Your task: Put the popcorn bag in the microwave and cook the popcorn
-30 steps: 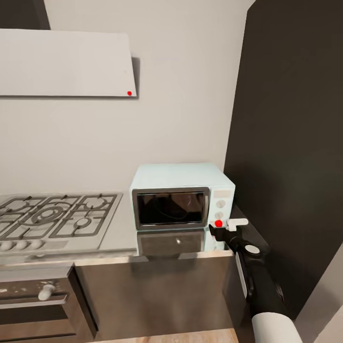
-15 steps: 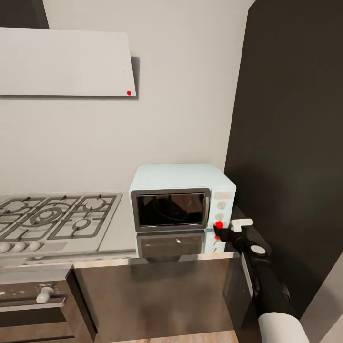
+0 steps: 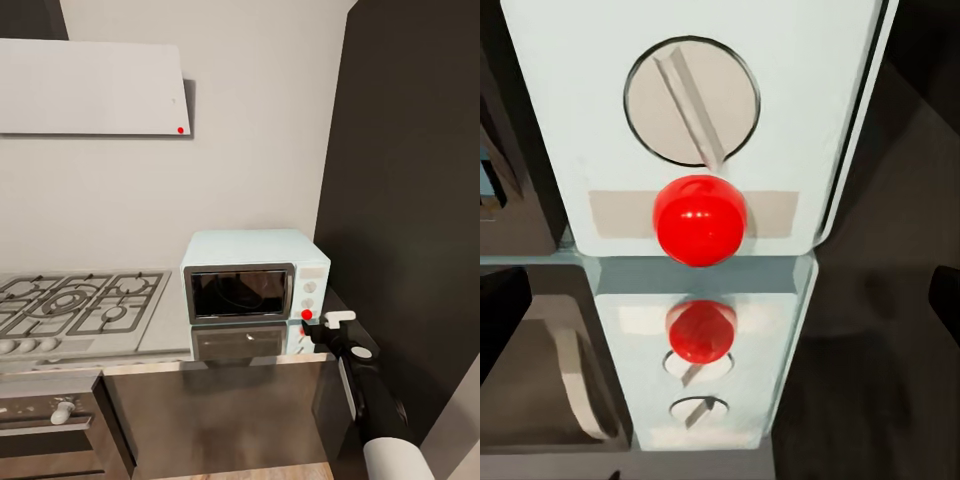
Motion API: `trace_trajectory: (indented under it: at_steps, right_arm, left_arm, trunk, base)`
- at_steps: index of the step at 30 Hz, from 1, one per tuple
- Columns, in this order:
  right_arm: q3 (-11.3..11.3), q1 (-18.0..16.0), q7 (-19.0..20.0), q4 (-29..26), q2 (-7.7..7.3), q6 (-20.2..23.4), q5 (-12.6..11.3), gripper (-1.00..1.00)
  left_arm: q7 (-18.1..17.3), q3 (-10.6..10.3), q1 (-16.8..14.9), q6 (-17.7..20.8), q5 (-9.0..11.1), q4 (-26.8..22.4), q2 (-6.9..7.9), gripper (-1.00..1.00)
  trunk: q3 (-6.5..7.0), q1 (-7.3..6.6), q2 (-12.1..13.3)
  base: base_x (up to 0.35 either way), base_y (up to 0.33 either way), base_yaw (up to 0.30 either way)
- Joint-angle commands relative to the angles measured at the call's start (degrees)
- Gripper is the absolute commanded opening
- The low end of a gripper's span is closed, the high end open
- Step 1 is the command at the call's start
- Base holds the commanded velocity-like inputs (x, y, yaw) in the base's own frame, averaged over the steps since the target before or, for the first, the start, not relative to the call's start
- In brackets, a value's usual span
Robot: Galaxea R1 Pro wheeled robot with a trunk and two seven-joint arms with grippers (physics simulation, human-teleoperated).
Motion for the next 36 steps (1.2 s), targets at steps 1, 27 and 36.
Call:
trace_trajectory:
  at_steps: [1,27,36]
  right_arm:
    - [-0.2,-0.1,0.6,-0.1,0.05,0.2,0.6,1.00]
    - [0.0,-0.1,0.0,-0.1,0.02,0.4,0.8,-1.00]
    - [0.0,-0.1,0.0,0.2,0.05,0.2,0.7,-1.00]
  left_arm:
    - [-0.2,-0.5,-0.1,-0.2,0.6,0.1,-0.01,1.00]
    - [-0.2,-0.4,-0.1,-0.2,0.6,0.1,0.30,1.00]
    - [-0.2,-0.4,-0.1,-0.2,0.6,0.1,0.52,1.00]
  trunk:
    - [-0.07,0.00,0.0]
    - [-0.07,0.00,0.0]
    - [-0.07,0.00,0.0]
  base:
    - [0.000,0.000,0.000]
    - [0.006,0.000,0.000]
    - [0.144,0.000,0.000]
